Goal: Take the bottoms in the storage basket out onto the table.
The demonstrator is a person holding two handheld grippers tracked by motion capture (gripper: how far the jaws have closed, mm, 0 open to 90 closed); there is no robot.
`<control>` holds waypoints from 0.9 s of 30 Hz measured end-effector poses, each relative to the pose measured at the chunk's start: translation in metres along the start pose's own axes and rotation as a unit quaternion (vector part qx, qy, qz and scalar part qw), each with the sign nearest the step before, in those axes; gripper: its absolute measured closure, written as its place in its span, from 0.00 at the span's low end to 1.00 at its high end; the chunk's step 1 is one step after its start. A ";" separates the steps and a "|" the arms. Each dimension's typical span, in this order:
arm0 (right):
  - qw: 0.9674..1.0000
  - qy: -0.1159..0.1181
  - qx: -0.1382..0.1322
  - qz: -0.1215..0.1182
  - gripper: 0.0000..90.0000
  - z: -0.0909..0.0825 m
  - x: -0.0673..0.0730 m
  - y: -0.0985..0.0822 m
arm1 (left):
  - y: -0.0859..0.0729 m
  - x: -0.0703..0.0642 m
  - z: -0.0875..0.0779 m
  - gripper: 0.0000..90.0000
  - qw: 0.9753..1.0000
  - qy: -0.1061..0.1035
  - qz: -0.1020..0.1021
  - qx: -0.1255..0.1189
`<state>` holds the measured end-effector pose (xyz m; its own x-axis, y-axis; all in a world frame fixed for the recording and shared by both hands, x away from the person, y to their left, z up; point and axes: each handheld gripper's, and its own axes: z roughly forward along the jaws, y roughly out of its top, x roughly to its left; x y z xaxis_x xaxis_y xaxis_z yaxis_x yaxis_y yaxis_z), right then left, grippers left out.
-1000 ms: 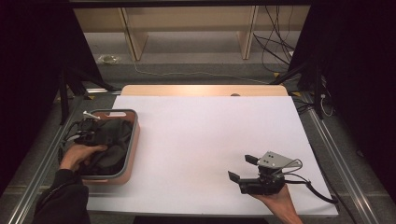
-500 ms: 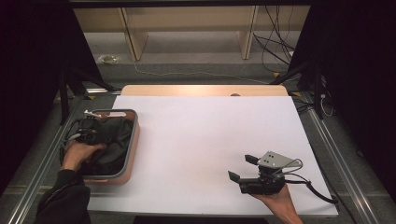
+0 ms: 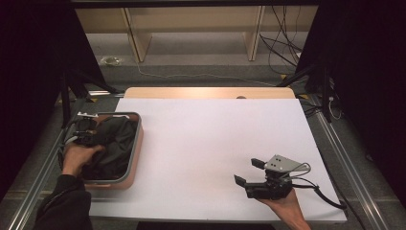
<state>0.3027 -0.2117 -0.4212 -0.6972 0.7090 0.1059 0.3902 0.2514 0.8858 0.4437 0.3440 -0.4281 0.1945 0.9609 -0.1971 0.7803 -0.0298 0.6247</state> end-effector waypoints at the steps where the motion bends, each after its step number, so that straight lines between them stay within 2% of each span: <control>1: 1.000 0.000 0.000 0.001 0.20 0.000 0.000 0.000 | 0.000 0.001 -0.002 0.75 1.000 -0.003 -0.002 -0.002; 6: 1.000 -0.001 -0.001 0.001 0.20 0.000 0.000 0.000 | 0.003 0.006 -0.015 0.76 0.999 -0.028 -0.020 -0.033; 11: 1.000 -0.001 -0.002 0.002 0.20 0.000 0.000 0.000 | 0.007 0.005 -0.028 0.76 0.997 -0.045 -0.020 -0.064; 17: 1.000 -0.002 -0.003 0.002 0.20 0.000 0.000 0.000 | 0.012 0.003 -0.044 0.76 0.993 -0.068 -0.016 -0.094; 20: 1.000 -0.002 -0.003 0.001 0.20 -0.001 0.000 0.000 | 0.015 0.000 -0.052 0.76 0.990 -0.079 -0.012 -0.113; 27: 1.000 -0.003 -0.004 0.000 0.20 -0.001 0.000 0.000 | 0.022 -0.012 -0.064 0.77 0.985 -0.108 -0.005 -0.136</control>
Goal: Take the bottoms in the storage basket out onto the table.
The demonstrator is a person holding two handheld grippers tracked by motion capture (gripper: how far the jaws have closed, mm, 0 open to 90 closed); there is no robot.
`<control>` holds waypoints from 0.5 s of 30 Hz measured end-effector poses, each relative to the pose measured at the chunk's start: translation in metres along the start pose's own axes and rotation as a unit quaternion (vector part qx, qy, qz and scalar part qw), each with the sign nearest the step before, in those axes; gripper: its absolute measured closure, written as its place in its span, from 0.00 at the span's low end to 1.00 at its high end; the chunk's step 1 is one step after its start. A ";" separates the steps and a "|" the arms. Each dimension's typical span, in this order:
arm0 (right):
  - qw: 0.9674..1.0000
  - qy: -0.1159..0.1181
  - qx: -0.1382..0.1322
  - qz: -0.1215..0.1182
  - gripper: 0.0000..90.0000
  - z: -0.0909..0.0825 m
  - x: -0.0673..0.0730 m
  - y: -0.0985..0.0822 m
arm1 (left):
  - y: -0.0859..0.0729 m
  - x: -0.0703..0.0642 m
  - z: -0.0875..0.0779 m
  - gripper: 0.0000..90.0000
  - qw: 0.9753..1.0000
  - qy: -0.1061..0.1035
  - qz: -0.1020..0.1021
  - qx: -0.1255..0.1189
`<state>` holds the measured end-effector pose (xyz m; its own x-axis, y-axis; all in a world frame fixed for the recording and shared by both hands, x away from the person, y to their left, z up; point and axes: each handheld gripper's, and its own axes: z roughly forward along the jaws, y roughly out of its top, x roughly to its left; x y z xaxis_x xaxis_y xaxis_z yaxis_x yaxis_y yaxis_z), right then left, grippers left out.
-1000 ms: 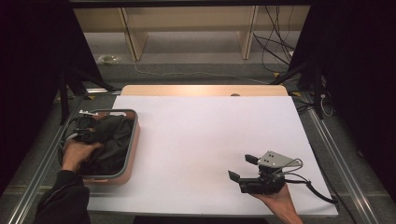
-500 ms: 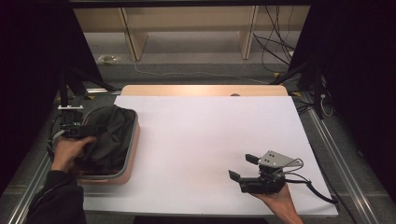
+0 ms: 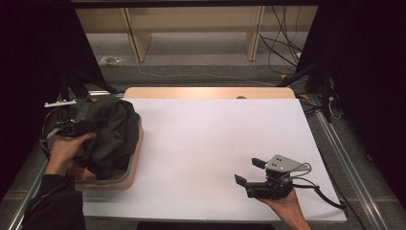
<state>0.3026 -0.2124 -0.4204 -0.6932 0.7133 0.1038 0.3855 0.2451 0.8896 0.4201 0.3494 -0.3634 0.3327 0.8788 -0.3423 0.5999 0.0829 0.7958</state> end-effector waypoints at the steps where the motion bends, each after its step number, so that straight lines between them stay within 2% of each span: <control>1: 1.000 0.000 0.000 0.000 0.20 0.000 0.000 0.000 | 0.001 -0.002 -0.002 0.77 1.000 -0.003 0.003 -0.004; 5: 1.000 -0.002 0.000 0.000 0.20 0.000 0.000 0.000 | 0.008 -0.010 -0.009 0.77 0.999 -0.025 0.002 -0.029; 9: 1.000 -0.002 0.000 -0.001 0.20 -0.001 0.000 0.000 | 0.016 -0.022 -0.017 0.77 0.998 -0.047 0.012 -0.049; 12: 1.000 -0.004 -0.001 0.000 0.20 -0.001 0.000 0.000 | 0.021 -0.035 -0.019 0.77 0.996 -0.065 0.023 -0.056; 15: 1.000 -0.004 0.000 -0.001 0.20 0.000 -0.001 0.000 | 0.025 -0.047 -0.018 0.77 0.994 -0.087 0.025 -0.062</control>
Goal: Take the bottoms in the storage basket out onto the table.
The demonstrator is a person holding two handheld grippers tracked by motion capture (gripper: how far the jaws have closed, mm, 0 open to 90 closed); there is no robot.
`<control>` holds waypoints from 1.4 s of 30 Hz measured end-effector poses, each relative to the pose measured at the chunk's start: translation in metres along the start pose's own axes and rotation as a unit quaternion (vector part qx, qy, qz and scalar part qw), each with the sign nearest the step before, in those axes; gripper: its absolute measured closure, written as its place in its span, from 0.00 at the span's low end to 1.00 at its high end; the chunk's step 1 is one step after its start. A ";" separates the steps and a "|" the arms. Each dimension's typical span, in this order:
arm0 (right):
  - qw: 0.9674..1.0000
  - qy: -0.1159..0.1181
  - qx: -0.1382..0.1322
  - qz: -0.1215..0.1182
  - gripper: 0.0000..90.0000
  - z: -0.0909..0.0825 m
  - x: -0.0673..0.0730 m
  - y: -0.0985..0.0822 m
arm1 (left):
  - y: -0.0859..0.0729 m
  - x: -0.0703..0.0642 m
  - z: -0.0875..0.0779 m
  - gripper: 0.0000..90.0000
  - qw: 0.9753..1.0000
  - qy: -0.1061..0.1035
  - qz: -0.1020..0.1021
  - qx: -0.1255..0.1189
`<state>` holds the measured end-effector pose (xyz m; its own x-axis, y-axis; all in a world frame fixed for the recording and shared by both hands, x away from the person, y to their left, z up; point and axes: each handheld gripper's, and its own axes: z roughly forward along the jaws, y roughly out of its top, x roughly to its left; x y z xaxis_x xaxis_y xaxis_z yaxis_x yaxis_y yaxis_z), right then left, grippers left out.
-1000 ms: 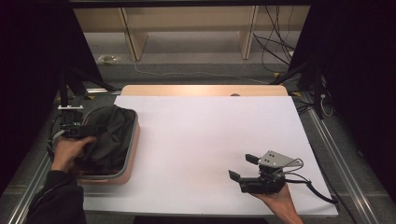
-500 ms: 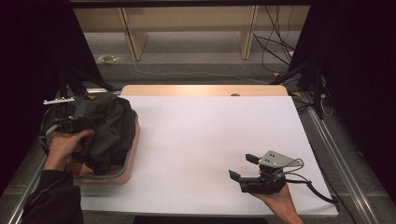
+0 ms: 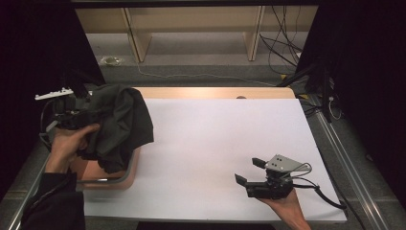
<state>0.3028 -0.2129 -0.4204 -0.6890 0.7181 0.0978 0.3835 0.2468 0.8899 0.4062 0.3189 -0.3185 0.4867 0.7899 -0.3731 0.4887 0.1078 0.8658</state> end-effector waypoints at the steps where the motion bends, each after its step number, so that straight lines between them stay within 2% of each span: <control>1: 1.000 0.000 0.000 0.000 0.20 0.000 0.000 0.000 | 0.001 -0.004 0.001 0.77 1.000 -0.007 -0.001 -0.002; 3: 1.000 0.000 0.000 -0.001 0.20 0.000 0.000 0.000 | 0.004 -0.010 0.004 0.77 1.000 -0.026 0.000 -0.005; 6: 1.000 0.000 -0.001 0.000 0.20 -0.001 0.000 0.000 | 0.007 -0.023 0.006 0.77 0.999 -0.036 0.016 -0.003; 9: 1.000 0.000 0.000 0.000 0.20 -0.001 0.000 0.000 | 0.009 -0.032 0.009 0.77 0.998 -0.068 0.011 -0.010; 11: 1.000 0.000 -0.001 0.000 0.20 -0.001 0.000 0.000 | 0.011 -0.039 0.012 0.77 0.997 -0.081 0.014 -0.006; 17: 1.000 0.000 0.000 -0.002 0.20 0.000 0.000 0.000 | 0.015 -0.061 0.025 0.77 0.994 -0.100 0.032 0.008; 20: 1.000 0.000 -0.001 -0.002 0.20 0.000 0.000 0.000 | 0.017 -0.070 0.030 0.77 0.994 -0.105 0.035 0.013; 25: 1.000 0.000 -0.001 -0.001 0.20 -0.001 0.000 0.000 | 0.020 -0.083 0.038 0.77 0.990 -0.133 0.040 0.017; 31: 1.000 -0.002 -0.001 0.000 0.20 -0.001 0.000 0.000 | 0.022 -0.100 0.048 0.77 0.987 -0.154 0.044 0.019; 36: 1.000 -0.001 -0.002 0.000 0.20 -0.001 0.000 0.000 | 0.024 -0.113 0.059 0.77 0.984 -0.175 0.039 0.017; 39: 1.000 -0.001 -0.002 0.000 0.20 -0.001 0.000 0.000 | 0.026 -0.125 0.065 0.77 0.980 -0.190 0.048 0.021; 42: 1.000 -0.001 0.001 -0.002 0.20 -0.001 0.000 0.000 | 0.027 -0.132 0.071 0.77 0.978 -0.203 0.047 0.018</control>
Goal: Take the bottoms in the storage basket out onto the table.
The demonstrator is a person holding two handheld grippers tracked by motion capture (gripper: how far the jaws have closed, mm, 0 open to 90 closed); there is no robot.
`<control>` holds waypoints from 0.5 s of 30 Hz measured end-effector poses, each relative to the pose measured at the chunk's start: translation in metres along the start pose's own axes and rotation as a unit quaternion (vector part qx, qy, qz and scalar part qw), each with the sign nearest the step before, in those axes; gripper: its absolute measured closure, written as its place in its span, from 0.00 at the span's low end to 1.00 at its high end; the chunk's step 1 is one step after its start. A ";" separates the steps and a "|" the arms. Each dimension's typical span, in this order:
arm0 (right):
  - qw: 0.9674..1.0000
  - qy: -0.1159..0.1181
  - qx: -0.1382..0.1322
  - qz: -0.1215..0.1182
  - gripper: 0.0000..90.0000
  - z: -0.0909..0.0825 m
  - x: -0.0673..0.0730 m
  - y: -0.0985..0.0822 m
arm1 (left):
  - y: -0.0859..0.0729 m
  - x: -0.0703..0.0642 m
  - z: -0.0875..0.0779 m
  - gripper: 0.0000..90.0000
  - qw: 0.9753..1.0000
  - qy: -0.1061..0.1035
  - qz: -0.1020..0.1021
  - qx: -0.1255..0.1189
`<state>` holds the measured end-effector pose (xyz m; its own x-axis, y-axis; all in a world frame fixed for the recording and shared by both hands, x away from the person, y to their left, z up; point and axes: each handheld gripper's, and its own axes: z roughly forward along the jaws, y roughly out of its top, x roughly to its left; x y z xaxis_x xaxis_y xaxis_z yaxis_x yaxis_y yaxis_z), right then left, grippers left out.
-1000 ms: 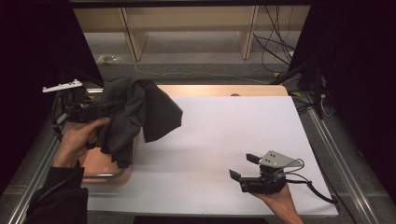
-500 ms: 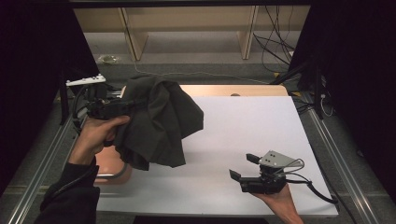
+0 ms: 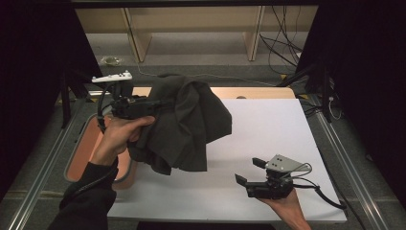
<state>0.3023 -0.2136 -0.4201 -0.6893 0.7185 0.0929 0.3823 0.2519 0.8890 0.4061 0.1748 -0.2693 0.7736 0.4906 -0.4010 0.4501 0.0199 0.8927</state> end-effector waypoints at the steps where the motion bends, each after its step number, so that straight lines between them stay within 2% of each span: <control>1: 1.000 0.000 0.000 0.000 0.20 0.000 0.000 0.000 | 0.000 -0.001 0.003 0.77 1.000 -0.004 -0.001 0.000; 8: 1.000 0.000 -0.004 0.002 0.20 -0.001 0.000 0.000 | 0.000 -0.005 0.017 0.77 1.000 -0.013 -0.005 0.010; 15: 1.000 -0.001 -0.002 0.002 0.20 0.000 0.000 0.000 | 0.003 -0.010 0.024 0.77 0.999 -0.042 -0.018 -0.005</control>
<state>0.3021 -0.2139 -0.4200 -0.6870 0.7205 0.0949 0.3822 0.2472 0.8904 0.4100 0.1491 -0.2678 0.7920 0.4137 -0.4489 0.4742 0.0462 0.8792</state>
